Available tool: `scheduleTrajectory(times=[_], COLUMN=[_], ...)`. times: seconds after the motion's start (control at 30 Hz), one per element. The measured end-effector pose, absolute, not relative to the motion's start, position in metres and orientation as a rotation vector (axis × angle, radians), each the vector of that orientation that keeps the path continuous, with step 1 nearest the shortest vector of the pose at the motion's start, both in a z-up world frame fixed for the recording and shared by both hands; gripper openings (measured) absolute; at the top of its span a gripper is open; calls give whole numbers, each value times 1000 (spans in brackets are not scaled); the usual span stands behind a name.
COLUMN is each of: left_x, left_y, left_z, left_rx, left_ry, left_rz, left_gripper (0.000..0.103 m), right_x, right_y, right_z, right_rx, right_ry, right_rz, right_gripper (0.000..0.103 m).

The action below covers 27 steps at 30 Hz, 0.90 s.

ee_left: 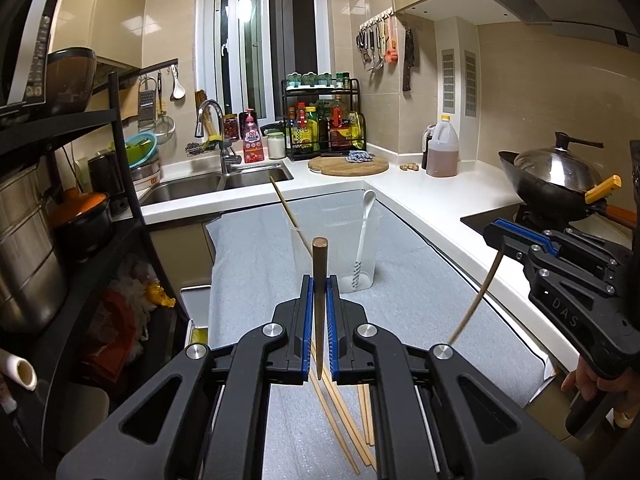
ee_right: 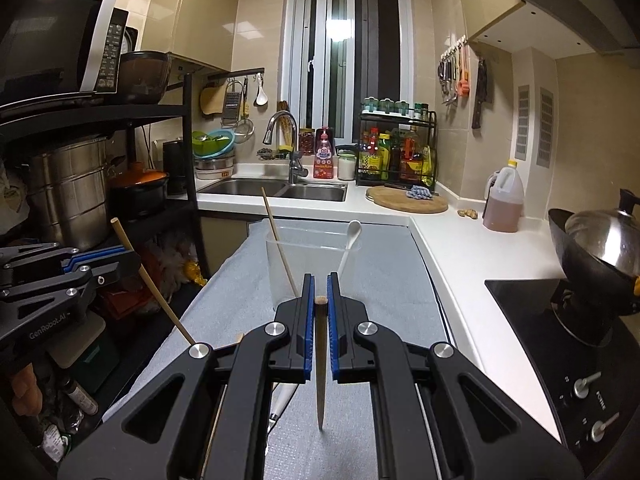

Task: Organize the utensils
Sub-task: 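Lift and carry both chopsticks over the clear container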

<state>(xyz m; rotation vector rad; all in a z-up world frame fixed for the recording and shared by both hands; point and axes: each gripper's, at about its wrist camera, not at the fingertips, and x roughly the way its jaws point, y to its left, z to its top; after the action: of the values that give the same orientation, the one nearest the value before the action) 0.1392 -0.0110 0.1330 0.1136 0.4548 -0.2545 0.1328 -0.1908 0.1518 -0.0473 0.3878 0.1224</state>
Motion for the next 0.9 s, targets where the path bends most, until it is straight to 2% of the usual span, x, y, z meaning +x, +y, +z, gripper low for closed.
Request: scheduleTrajectory(times=[0.47, 0.9], left_x=[186, 233], left_y=[-15, -31], left_z=[174, 225], left_rx=[106, 119], left_ry=[448, 389], left_rz=[-276, -299], left_gripper=[7, 7], right_x=[182, 236], right_y=[-195, -203], right_z=[188, 254], right_rx=[-44, -22], right_ry=[405, 300], right_rz=[151, 151], right_gripper=[6, 6])
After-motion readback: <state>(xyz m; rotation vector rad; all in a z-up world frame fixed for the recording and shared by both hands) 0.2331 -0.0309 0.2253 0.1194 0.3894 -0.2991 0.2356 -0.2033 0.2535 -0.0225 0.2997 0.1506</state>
